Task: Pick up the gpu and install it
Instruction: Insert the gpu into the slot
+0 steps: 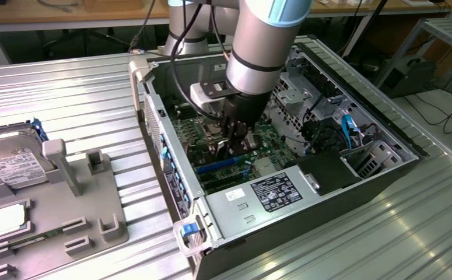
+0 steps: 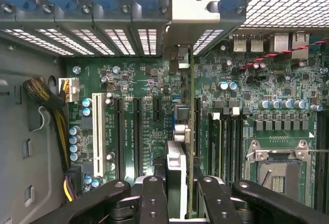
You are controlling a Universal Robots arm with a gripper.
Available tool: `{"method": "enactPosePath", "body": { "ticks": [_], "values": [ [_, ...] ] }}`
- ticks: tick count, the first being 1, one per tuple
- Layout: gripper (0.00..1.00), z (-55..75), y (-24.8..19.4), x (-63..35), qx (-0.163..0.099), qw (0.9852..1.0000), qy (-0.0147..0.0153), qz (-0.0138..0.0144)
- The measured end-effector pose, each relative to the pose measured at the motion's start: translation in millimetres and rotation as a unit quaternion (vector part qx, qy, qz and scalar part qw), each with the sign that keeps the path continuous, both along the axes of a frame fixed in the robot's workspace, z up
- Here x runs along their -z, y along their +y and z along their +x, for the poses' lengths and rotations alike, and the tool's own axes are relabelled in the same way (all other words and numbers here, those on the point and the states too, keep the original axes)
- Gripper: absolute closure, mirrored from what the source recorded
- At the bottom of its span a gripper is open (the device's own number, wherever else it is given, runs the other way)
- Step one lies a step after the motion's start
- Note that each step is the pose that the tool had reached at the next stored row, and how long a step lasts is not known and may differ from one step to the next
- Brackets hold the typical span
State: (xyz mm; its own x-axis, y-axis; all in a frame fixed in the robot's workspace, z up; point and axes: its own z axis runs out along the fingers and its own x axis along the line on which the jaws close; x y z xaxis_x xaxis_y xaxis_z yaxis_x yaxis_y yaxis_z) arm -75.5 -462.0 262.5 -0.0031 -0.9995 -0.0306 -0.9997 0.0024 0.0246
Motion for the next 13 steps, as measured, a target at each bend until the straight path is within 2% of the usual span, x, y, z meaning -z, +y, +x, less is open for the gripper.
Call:
{"method": "enactPosePath", "body": {
  "ticks": [2, 8, 9, 11, 13],
  "values": [
    [0.72, -0.1, -2.4, 0.3, 0.0, 1.0, 0.0, 0.0001],
    [0.72, -6.1, -2.2, 4.1, 0.002, 1.0, -0.0001, 0.0002],
    [0.72, -6.2, -1.3, 4.4, 0.002, 1.0, 0.0, 0.0],
    [0.72, -6.2, 3.2, 5.5, 0.002, 1.0, 0.0, 0.0],
    [0.72, -6.7, 4.2, 6.5, 0.002, 1.0, -0.0001, 0.0002]
  ]
}}
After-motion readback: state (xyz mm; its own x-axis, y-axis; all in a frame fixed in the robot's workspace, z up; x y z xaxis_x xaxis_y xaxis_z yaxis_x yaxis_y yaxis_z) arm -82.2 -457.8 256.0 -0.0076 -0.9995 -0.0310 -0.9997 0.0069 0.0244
